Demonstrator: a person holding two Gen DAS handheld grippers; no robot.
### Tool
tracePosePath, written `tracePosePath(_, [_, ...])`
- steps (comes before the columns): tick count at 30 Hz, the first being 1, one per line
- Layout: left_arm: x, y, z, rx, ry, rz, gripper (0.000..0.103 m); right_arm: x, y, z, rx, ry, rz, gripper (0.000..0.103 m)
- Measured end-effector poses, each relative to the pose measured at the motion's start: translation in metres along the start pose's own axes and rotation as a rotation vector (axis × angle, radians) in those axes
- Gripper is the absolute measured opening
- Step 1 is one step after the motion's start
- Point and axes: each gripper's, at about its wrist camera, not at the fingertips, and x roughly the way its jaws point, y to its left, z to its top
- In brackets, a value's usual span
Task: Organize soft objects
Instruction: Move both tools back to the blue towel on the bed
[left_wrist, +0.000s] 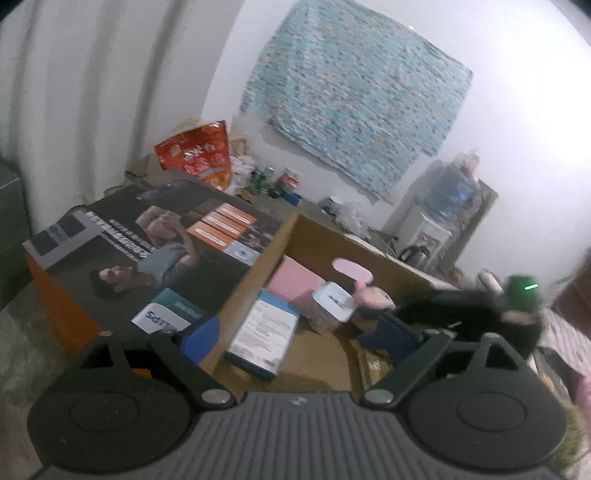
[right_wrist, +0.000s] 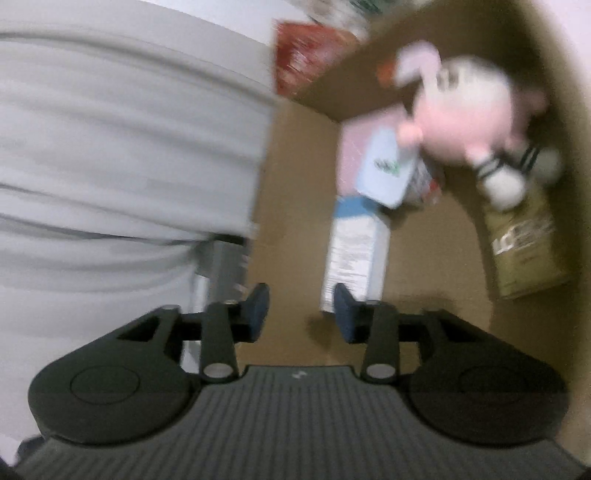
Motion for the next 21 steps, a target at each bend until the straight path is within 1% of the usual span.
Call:
tracePosePath(1, [0.001,-0.005,-0.003,0.013,0.009,-0.008,0.095,-0.018,0.002,-0.003,-0.021,-0.026,0.017,0.054])
tracePosePath(3, [0.005,-0.015,-0.006,0.042,0.032,-0.027,0.096,-0.061,0.001,-0.009,-0.066,-0.081,0.04,0.061])
tracePosePath(5, [0.011,-0.025,-0.011,0.072,0.055,-0.047,0.098,-0.104,-0.006,-0.018,-0.094,-0.148,0.041,0.077])
tracePosePath(7, [0.017,-0.037,-0.016,0.104,0.08,-0.068,0.098,-0.147,-0.017,-0.03,-0.117,-0.222,0.029,0.08])
tracePosePath(9, [0.025,-0.051,-0.022,0.141,0.105,-0.09,0.098,-0.192,-0.031,-0.044,-0.127,-0.303,-0.005,0.082])
tracePosePath(11, [0.031,-0.065,-0.03,0.179,0.128,-0.116,0.099,-0.227,-0.049,-0.061,-0.124,-0.388,-0.048,0.083])
tracePosePath(13, [0.038,-0.078,-0.036,0.212,0.148,-0.138,0.099,-0.249,-0.066,-0.081,-0.114,-0.453,-0.094,0.084])
tracePosePath(15, [0.046,-0.092,-0.043,0.253,0.171,-0.157,0.099,-0.266,-0.084,-0.099,-0.092,-0.503,-0.138,0.084])
tracePosePath(19, [0.063,-0.125,-0.056,0.33,0.229,-0.174,0.099,-0.272,-0.121,-0.132,-0.04,-0.575,-0.245,0.084])
tracePosePath(21, [0.067,-0.139,-0.061,0.362,0.248,-0.183,0.099,-0.273,-0.134,-0.14,-0.021,-0.598,-0.299,0.084])
